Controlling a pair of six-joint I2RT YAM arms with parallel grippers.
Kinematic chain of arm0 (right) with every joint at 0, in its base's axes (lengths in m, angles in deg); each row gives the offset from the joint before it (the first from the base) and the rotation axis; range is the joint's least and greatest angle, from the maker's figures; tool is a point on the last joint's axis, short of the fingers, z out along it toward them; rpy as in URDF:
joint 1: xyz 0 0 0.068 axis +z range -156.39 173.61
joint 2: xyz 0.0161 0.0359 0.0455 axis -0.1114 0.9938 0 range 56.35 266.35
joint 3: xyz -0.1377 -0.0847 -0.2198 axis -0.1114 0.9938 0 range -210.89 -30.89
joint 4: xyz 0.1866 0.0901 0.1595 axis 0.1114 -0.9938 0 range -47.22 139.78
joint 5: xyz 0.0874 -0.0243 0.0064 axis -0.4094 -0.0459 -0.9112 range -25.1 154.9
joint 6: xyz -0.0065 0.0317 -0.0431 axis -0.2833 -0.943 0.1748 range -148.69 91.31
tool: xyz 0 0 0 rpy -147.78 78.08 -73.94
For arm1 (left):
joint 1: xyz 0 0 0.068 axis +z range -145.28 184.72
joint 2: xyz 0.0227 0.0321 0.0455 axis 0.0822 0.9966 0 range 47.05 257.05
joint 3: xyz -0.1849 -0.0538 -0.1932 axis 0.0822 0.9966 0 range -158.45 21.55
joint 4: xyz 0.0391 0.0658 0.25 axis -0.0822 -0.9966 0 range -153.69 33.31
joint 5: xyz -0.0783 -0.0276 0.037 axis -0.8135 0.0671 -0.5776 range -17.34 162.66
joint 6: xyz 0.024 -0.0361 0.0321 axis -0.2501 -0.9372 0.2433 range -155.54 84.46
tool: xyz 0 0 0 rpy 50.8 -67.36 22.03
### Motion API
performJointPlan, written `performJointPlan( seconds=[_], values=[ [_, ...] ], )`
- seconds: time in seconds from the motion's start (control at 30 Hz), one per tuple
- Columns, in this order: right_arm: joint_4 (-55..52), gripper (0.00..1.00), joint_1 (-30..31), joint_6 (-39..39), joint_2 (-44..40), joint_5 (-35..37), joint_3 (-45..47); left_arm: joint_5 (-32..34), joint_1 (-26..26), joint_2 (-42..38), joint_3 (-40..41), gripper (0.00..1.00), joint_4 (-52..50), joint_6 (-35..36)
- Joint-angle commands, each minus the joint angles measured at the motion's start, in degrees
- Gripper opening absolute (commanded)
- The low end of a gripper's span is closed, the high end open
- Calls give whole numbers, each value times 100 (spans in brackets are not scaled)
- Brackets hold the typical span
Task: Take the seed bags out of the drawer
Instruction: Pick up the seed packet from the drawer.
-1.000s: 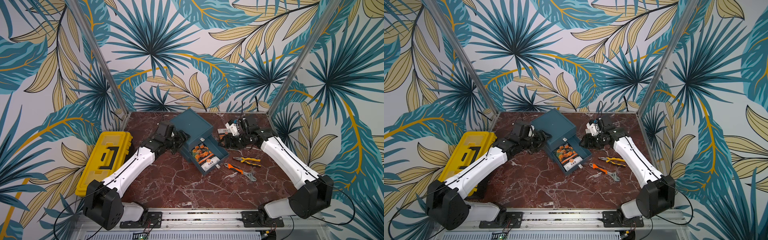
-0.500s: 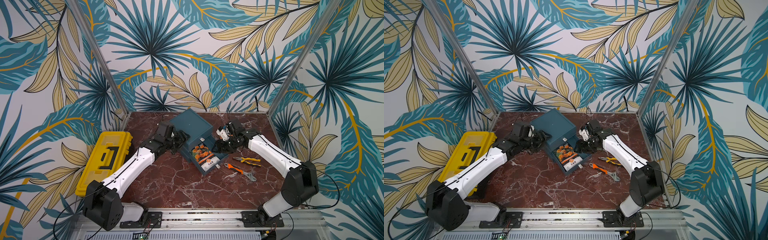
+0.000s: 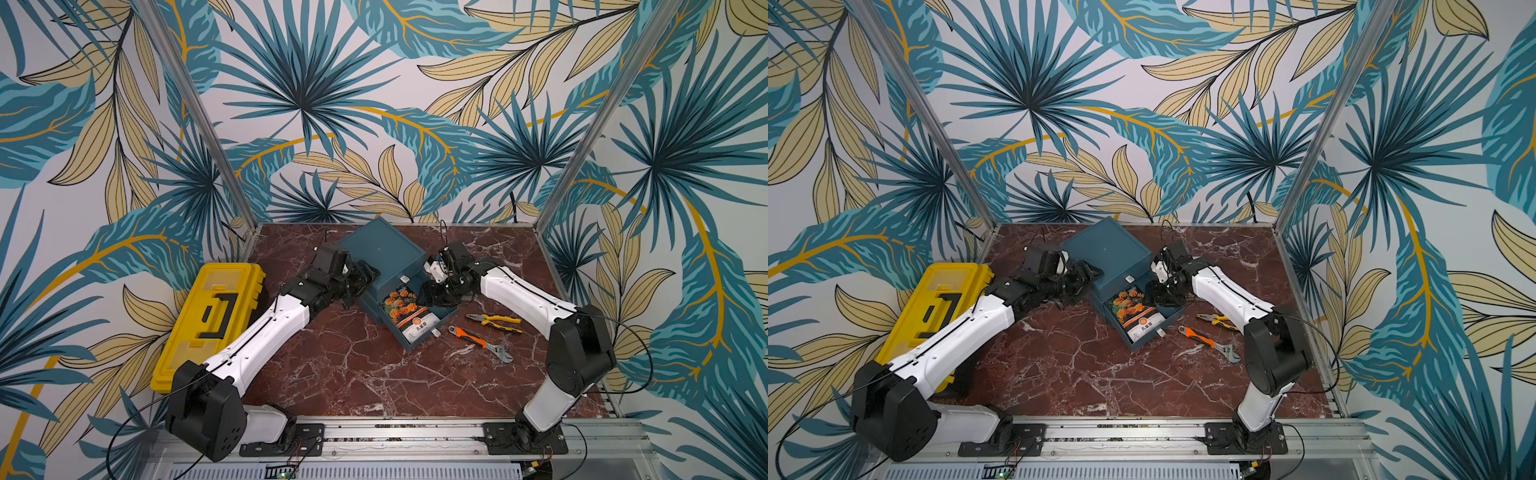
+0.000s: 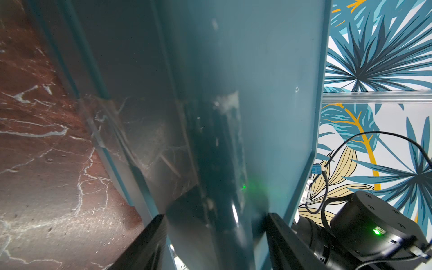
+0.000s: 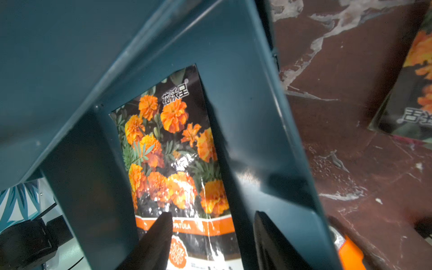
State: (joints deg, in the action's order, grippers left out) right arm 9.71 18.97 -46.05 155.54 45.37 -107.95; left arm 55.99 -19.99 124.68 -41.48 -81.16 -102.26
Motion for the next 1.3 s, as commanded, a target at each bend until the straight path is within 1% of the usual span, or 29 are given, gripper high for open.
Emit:
performJointPlan(
  seconds=[0.0, 0.2, 0.37, 0.53, 0.7, 0.93, 1.07, 1.17, 1.27],
  values=[
    [135, 60, 40, -47, 133, 107, -57, 4, -59, -63, 248, 70, -305, 25],
    [258, 60, 89, -147, 275, -56, -57, -3, -56, -63, 218, 71, -328, 27],
    [316, 55, 135, -254, 325, -315, -88, 10, -58, -61, 187, 71, -348, 45],
    [392, 43, 144, -427, 243, -538, -36, 17, -56, -63, 196, 71, -339, 36],
    [464, 33, 143, -621, 37, -638, -21, 14, -55, -63, 211, 70, -307, 19],
    [608, 14, 144, -897, -103, -1062, 68, 14, -52, -89, 244, 71, -287, 1],
    [685, 8, 144, -1005, -247, -1089, 156, 19, -56, -116, 259, 71, -287, 1],
    [685, 0, 143, -1103, -330, -1097, 144, 21, -58, -133, 280, 71, -295, 1],
    [608, 0, 135, -1255, -375, -1080, 31, 14, -57, -151, 298, 71, -308, 9]
  ],
)
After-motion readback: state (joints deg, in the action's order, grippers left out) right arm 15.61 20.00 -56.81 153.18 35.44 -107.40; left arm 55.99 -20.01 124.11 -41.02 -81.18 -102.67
